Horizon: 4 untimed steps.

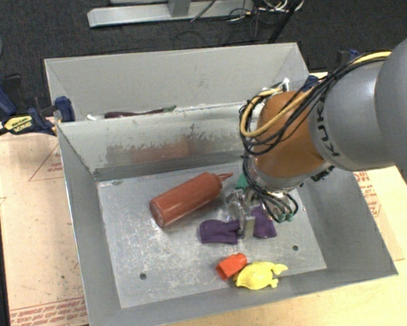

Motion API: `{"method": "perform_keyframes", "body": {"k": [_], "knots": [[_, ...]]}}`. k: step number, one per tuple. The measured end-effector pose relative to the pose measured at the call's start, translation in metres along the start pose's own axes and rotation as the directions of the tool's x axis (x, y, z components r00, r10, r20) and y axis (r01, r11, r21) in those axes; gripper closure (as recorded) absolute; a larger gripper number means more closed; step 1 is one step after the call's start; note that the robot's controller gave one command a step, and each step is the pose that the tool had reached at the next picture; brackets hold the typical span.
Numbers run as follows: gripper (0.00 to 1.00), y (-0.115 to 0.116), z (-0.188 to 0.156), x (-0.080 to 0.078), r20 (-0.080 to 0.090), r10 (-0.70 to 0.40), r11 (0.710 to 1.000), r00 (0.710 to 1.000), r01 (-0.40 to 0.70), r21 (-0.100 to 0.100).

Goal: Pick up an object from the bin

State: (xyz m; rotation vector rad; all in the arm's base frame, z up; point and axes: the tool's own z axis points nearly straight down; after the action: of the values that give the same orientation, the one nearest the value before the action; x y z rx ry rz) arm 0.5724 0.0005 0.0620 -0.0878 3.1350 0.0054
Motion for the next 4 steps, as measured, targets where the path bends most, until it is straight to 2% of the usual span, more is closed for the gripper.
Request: {"method": "perform_keyframes", "body": {"k": [1, 2, 3, 4], "knots": [[1.0, 0.0, -0.006, 0.001, -0.004, 0.0, 1.0, 1.0, 0.0, 0.0], [1.0, 0.001, -0.026, 0.003, -0.008, -0.001, 1.0, 1.0, 0.001, -0.001], [1.0, 0.001, -0.044, 0.001, -0.001, -0.001, 1.0, 1.0, 0.001, 0.0], [1.0, 0.001, -0.057, 0.001, -0.002, -0.001, 1.0, 1.0, 0.001, 0.0]]}}
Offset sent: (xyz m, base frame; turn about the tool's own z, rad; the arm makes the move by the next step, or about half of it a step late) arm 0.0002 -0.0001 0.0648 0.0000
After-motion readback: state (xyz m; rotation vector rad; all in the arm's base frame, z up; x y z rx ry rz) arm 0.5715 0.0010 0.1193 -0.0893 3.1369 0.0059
